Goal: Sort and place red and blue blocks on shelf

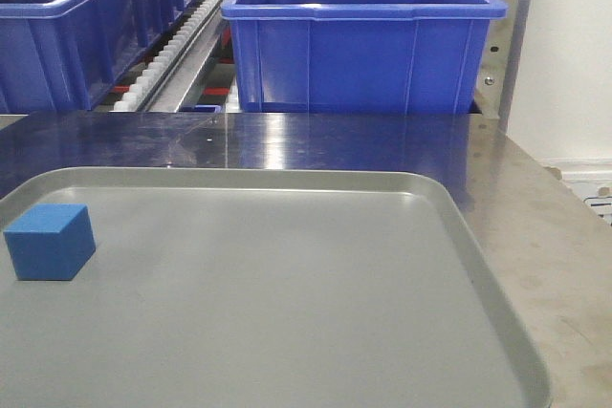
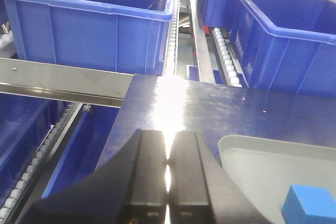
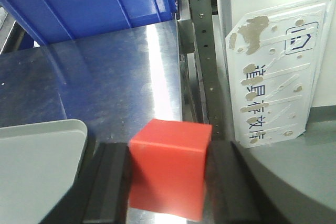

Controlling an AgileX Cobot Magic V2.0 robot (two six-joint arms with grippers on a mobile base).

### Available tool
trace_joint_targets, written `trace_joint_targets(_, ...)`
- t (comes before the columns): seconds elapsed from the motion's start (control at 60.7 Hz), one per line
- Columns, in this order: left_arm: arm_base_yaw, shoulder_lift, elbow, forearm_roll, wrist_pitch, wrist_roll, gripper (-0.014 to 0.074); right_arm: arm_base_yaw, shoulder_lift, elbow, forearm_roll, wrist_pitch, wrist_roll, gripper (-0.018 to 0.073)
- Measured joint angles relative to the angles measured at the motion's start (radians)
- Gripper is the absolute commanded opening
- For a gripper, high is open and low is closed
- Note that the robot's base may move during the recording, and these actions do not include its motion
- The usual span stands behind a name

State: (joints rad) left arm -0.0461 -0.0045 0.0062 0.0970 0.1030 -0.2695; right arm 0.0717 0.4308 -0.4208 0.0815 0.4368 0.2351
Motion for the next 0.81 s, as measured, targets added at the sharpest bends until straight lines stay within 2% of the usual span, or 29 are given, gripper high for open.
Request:
trace_joint_targets(0.247,0.0,0.0,0.0,0.0,0.005,0.0,0.0135,0.0,0.0,0.0,0.0,0.0,0.0,0.0049)
trace_joint_targets(0.395,0.0,0.019,-0.03,-0.005,0.082,0.0,0.0135,0.0,0.0,0.0,0.0,0.0,0.0,0.0049)
trace_joint_targets(0.643,0.0,0.279,-0.286,-0.005,0.29,0.0,0.0135,0.0,0.0,0.0,-0.002,0.0,0.0,0.0049)
trace_joint_targets(0.807,0.0,0.458,-0.411,-0.005,0.346,0.0,0.0135,0.0,0.0,0.0,-0.002,0.0,0.0,0.0049)
